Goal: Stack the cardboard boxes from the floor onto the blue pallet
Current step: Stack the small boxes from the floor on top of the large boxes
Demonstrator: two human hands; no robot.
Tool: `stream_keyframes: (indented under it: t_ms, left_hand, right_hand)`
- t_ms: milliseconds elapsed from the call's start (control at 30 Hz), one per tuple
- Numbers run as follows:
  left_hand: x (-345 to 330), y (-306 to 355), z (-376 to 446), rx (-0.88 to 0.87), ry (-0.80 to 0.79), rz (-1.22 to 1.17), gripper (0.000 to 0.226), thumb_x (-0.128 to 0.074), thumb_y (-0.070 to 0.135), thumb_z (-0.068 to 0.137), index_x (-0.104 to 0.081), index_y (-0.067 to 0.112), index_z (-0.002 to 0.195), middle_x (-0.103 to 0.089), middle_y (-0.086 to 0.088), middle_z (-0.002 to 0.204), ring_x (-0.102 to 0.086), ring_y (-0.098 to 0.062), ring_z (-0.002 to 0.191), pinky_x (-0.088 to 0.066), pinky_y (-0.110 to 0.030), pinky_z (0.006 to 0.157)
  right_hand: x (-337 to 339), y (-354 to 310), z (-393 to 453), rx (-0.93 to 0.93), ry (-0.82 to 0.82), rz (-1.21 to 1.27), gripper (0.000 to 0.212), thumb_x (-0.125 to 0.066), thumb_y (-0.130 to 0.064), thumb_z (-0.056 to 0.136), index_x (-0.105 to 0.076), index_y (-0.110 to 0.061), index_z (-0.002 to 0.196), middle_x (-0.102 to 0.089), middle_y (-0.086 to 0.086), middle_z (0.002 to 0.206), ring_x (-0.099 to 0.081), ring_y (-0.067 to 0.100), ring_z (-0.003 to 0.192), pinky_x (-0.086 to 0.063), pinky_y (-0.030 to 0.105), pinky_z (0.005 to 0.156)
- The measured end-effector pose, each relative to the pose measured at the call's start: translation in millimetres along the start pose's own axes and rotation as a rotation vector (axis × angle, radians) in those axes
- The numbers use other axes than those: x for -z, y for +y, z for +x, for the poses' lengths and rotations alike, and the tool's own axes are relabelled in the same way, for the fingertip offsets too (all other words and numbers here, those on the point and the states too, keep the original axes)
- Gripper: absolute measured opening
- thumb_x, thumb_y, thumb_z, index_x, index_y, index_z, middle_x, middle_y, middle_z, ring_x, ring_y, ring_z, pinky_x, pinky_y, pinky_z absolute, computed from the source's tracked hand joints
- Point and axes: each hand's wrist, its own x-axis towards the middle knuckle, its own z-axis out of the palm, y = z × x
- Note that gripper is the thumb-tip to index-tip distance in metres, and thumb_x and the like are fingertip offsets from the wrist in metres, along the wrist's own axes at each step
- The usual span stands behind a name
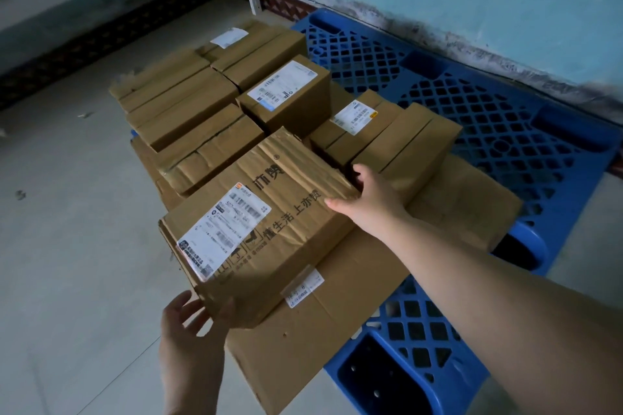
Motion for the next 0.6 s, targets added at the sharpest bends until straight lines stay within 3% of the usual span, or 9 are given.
stream_keyframes:
  t_ms: [100, 167, 233, 300, 367, 433, 533, 600]
  left_hand:
    - [-6, 21, 3, -0.097, 0.122, 0.219, 0.068, -0.08, 0.008, 0.065, -0.046, 0.006, 0.124, -0.052, -0.018, 0.125, -0.05, -0.037, 0.114, -0.044, -0.05, 0.09]
    - [-17, 39, 7, -0.363, 0.132, 0.382, 0.061, -0.082, 0.004, 0.061, -0.053, 0.001, 0.114, -0.057, -0.023, 0.114, -0.052, -0.044, 0.106, -0.043, -0.056, 0.085]
    - [-42, 58, 10, -0.668, 0.022, 0.479, 0.052, -0.082, 0.014, 0.061, -0.058, 0.004, 0.106, -0.063, -0.017, 0.105, -0.056, -0.037, 0.098, -0.044, -0.052, 0.081]
    - [-72, 80, 14, -0.833, -0.136, 0.552, 0.048, -0.07, 0.037, 0.068, -0.057, 0.015, 0.108, -0.061, -0.001, 0.106, -0.053, -0.022, 0.101, -0.041, -0.041, 0.087]
    - [-108, 98, 20, -0.884, -0.24, 0.625, 0.049, -0.056, 0.047, 0.073, -0.054, 0.023, 0.115, -0.059, 0.003, 0.114, -0.05, -0.019, 0.11, -0.035, -0.037, 0.094]
    - [-145, 108, 23, -0.844, -0.313, 0.699, 0.052, -0.056, 0.048, 0.079, -0.046, 0.028, 0.126, -0.051, 0.005, 0.128, -0.041, -0.019, 0.124, -0.027, -0.036, 0.104]
    - [-194, 117, 31, -0.801, -0.348, 0.834, 0.056, -0.049, 0.051, 0.084, -0.035, 0.029, 0.133, -0.04, 0.005, 0.139, -0.028, -0.018, 0.133, -0.015, -0.038, 0.112]
    - [-214, 122, 40, -0.747, -0.358, 0.982, 0.056, -0.045, 0.053, 0.086, -0.035, 0.025, 0.133, -0.038, 0.002, 0.141, -0.023, -0.021, 0.136, -0.006, -0.046, 0.115]
  right_hand:
    - [19, -3, 6, 0.074, 0.116, -0.104, 0.069, -0.068, -0.036, 0.08, -0.036, -0.02, 0.139, -0.042, 0.0, 0.142, -0.043, 0.02, 0.127, -0.042, 0.032, 0.094]
    - [31, 0, 14, 0.124, 0.281, -0.194, 0.064, -0.068, -0.038, 0.079, -0.042, -0.019, 0.135, -0.046, 0.001, 0.136, -0.044, 0.019, 0.125, -0.039, 0.028, 0.089]
    - [44, 7, 27, 0.061, 0.384, -0.244, 0.072, -0.069, -0.043, 0.077, -0.038, -0.018, 0.137, -0.042, 0.004, 0.14, -0.038, 0.022, 0.13, -0.039, 0.032, 0.093]
    - [54, 15, 44, -0.083, 0.366, -0.297, 0.086, -0.072, -0.045, 0.073, -0.029, -0.018, 0.142, -0.03, 0.009, 0.149, -0.027, 0.029, 0.137, -0.034, 0.044, 0.103]
    - [64, 23, 63, -0.218, 0.37, -0.271, 0.098, -0.075, -0.047, 0.068, -0.021, -0.02, 0.146, -0.017, 0.011, 0.154, -0.017, 0.034, 0.141, -0.028, 0.052, 0.108]
    - [73, 39, 83, -0.314, 0.404, -0.177, 0.107, -0.079, -0.047, 0.064, -0.015, -0.023, 0.147, -0.011, 0.012, 0.155, -0.016, 0.036, 0.141, -0.027, 0.053, 0.11]
    - [88, 65, 106, -0.425, 0.486, 0.063, 0.121, -0.084, -0.045, 0.055, -0.008, -0.025, 0.146, -0.017, 0.015, 0.152, -0.028, 0.037, 0.136, -0.036, 0.055, 0.104]
    - [93, 74, 111, -0.519, 0.435, 0.289, 0.124, -0.085, -0.039, 0.058, -0.001, -0.026, 0.147, -0.02, 0.015, 0.151, -0.034, 0.036, 0.132, -0.046, 0.054, 0.095]
